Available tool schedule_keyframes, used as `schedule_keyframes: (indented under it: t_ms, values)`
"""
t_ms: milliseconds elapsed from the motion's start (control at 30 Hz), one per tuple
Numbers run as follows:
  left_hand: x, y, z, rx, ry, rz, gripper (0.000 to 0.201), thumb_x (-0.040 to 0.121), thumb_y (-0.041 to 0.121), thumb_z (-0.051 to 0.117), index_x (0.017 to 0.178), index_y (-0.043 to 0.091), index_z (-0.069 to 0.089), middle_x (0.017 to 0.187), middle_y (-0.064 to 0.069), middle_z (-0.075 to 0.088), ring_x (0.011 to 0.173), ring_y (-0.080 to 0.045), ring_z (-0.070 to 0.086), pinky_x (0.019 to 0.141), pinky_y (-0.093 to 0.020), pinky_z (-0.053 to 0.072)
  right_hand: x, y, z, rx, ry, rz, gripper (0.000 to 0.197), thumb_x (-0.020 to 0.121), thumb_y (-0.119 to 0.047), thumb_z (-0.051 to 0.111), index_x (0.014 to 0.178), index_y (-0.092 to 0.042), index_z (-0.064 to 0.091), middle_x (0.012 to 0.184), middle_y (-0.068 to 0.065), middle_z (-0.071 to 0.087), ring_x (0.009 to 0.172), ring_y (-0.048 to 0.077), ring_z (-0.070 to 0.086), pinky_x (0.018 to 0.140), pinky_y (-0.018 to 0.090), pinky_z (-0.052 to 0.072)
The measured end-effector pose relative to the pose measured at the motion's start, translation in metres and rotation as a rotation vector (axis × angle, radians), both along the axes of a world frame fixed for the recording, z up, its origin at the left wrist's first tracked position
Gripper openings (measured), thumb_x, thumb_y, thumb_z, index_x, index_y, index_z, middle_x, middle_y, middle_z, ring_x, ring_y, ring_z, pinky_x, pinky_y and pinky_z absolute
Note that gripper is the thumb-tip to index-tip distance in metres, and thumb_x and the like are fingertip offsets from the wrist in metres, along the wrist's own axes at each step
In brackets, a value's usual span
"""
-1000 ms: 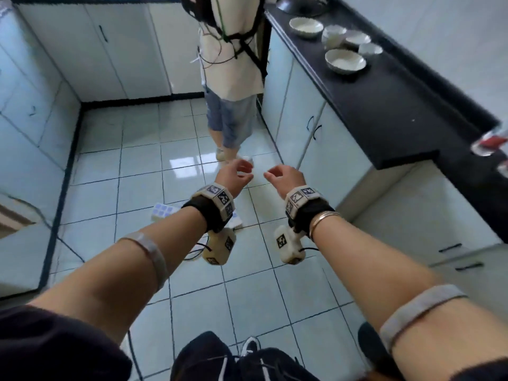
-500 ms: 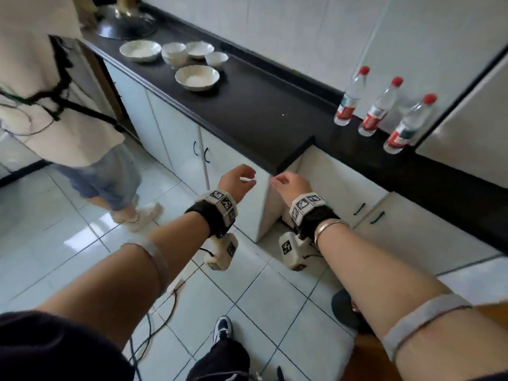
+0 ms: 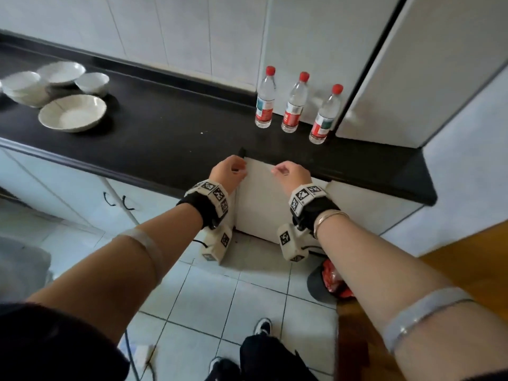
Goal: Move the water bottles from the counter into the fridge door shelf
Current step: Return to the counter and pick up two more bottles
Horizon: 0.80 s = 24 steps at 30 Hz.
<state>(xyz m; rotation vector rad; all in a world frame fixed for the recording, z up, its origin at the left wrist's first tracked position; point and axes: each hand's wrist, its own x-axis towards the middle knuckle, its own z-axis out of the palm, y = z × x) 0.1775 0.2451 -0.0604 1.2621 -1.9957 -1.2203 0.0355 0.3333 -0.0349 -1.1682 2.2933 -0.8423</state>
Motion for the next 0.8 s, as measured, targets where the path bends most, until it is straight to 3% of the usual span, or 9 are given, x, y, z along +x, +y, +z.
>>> schedule_keyframes:
  t_ms: [200,500,667,800]
  values:
    - [-0.055,-0.045,-0.005,0.009,0.022,-0.07,0.021,0.084,0.01,0.061,0.104,0.01,0.063,0.109,-0.008,0.068,0.103,-0.023,0.063,0.096,-0.033,0.048,-0.045,-0.035,-0.009,-0.009,-0.001,-0.093,0.025,0.089,-0.028,0.058,0.103,-0.009,0.067,0.109,0.006,0.07,0.106,0.019,0.062,0.089,0.024,0.041]
    - [-0.153,-0.128,0.011,-0.003,-0.015,-0.105,0.028,0.085,0.013,0.061,0.113,0.012,0.058,0.113,-0.004,0.065,0.094,-0.016,0.063,0.079,-0.026,0.046,-0.135,-0.119,-0.007,-0.079,-0.016,-0.122,0.033,0.089,-0.027,0.061,0.116,-0.008,0.059,0.121,0.006,0.064,0.112,0.02,0.059,0.095,0.025,0.041]
    - [-0.195,-0.18,0.009,0.0,-0.018,-0.064,0.04,0.082,0.014,0.065,0.12,0.012,0.052,0.119,-0.007,0.063,0.106,-0.023,0.062,0.091,-0.031,0.048,-0.175,-0.168,-0.007,-0.094,0.0,-0.124,0.038,0.087,-0.029,0.062,0.118,-0.008,0.055,0.123,0.007,0.061,0.113,0.024,0.057,0.092,0.029,0.041]
    - [-0.216,-0.224,0.007,0.004,-0.023,0.014,0.061,0.08,0.015,0.068,0.133,0.016,0.039,0.128,-0.008,0.056,0.116,-0.024,0.056,0.098,-0.037,0.047,-0.197,-0.205,-0.01,-0.115,-0.021,-0.178,0.049,0.084,-0.026,0.067,0.124,-0.007,0.047,0.128,0.009,0.057,0.116,0.024,0.055,0.089,0.026,0.038]
